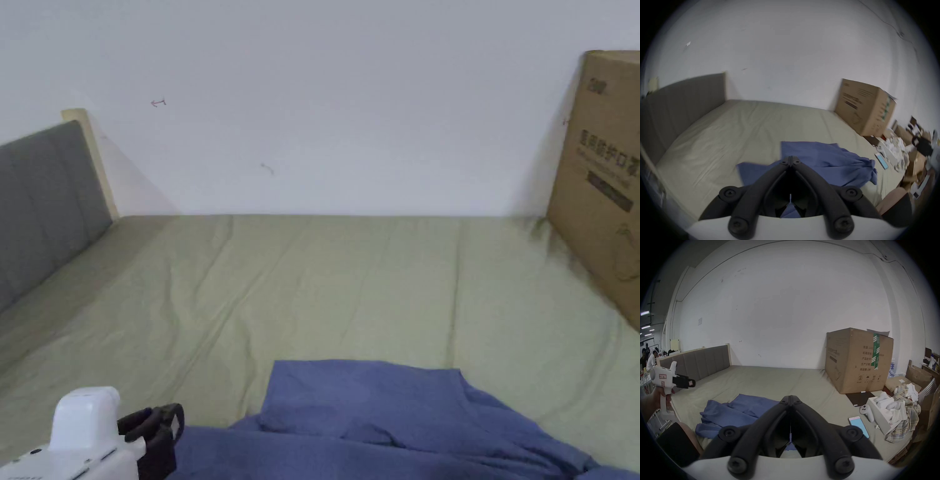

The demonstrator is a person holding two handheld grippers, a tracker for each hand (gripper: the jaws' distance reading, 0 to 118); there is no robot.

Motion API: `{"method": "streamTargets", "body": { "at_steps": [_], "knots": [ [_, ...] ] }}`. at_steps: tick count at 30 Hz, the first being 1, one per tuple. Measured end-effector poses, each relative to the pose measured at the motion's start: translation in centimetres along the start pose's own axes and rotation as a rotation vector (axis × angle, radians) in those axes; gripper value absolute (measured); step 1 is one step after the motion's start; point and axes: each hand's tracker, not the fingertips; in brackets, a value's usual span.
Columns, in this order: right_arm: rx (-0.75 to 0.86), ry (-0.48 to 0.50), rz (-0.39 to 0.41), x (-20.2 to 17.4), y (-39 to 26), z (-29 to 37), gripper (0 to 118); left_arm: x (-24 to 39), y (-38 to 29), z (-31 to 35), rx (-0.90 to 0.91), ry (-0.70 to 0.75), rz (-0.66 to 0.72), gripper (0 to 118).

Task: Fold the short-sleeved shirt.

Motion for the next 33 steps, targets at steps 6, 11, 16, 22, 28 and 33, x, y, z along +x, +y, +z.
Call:
{"method": "streamTargets", "body": {
  "at_steps": [6, 11, 16, 22, 28, 33],
  "knots": [
    [-0.053, 0.029, 0.029, -2.0, -1.1, -1.5, 0, -3.3, -2.7, -1.7, -0.04, 0.063, 0.04, 0],
    [-0.092, 0.036, 0.052, -2.9, -1.5, -3.0, 0, -5.6, -2.0, -10.6, -0.185, 0.101, -0.008, 54],
    [-0.13, 0.027, 0.078, -3.2, -1.9, -4.7, 0, -9.7, -2.6, -19.0, -0.376, 0.161, 0.08, 100],
    [-0.176, 0.003, 0.047, -3.2, -3.4, -7.1, 0, -9.5, -5.4, -23.2, -0.429, 0.245, -0.033, 101],
    [-0.237, 0.014, 0.027, -3.3, -5.6, -9.3, 0, -6.5, -6.2, -20.8, -0.347, 0.193, -0.205, 13],
    [-0.275, -0.003, -0.015, -1.7, -6.6, -9.6, 0, -4.6, -5.9, -19.6, -0.349, 0.112, -0.214, 3]
  ]
}}
